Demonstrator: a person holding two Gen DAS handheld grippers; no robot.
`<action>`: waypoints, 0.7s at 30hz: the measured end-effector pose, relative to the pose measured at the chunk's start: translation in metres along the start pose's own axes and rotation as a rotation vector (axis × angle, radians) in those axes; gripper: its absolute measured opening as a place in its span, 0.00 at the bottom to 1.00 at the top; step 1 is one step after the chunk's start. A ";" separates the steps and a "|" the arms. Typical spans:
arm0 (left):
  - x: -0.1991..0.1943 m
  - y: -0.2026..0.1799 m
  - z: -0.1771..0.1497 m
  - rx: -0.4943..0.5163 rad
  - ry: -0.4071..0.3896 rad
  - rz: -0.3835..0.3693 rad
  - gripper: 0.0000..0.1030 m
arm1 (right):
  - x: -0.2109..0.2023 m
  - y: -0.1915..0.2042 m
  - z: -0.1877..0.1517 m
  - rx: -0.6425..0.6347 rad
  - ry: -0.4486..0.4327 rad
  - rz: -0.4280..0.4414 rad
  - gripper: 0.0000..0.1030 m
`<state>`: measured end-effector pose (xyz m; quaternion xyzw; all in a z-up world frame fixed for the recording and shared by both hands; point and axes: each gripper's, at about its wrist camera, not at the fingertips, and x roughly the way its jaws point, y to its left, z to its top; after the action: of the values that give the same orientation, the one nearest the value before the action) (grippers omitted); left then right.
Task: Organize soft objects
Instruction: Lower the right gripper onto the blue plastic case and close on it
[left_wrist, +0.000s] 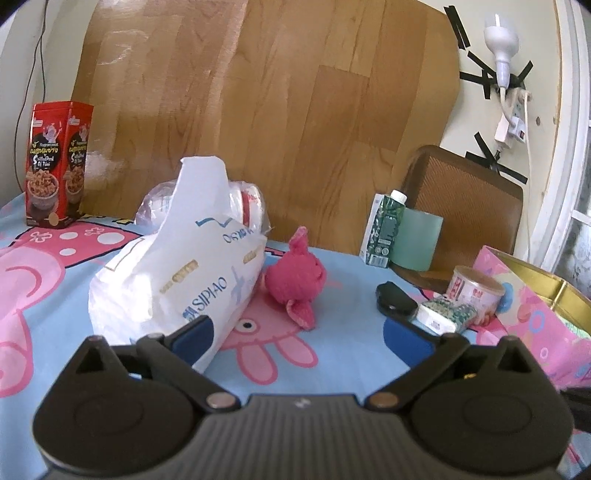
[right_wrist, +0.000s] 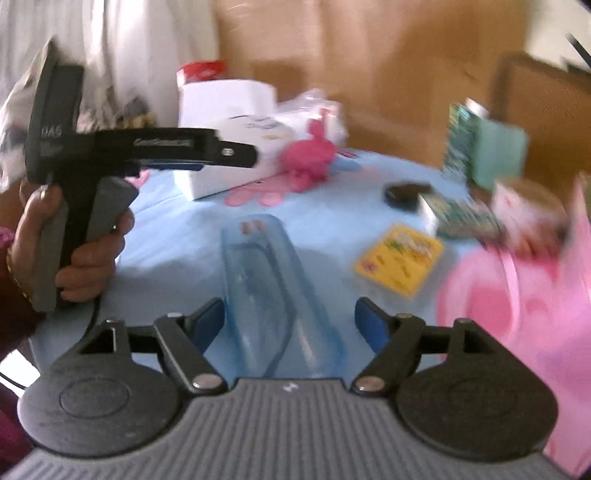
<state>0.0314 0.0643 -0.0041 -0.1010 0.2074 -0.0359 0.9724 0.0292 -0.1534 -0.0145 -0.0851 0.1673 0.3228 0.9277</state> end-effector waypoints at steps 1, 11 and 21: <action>0.001 -0.001 0.000 0.003 0.003 -0.002 0.99 | -0.004 -0.002 -0.006 0.024 -0.007 -0.002 0.78; 0.004 -0.003 -0.001 0.018 0.033 -0.035 0.99 | -0.026 0.004 -0.031 0.010 -0.047 -0.029 0.78; 0.012 -0.004 -0.006 -0.130 0.181 -0.233 0.98 | -0.027 0.009 -0.036 -0.040 -0.048 -0.063 0.78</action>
<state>0.0397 0.0582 -0.0138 -0.1834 0.2831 -0.1441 0.9303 -0.0054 -0.1713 -0.0383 -0.1010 0.1360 0.2987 0.9392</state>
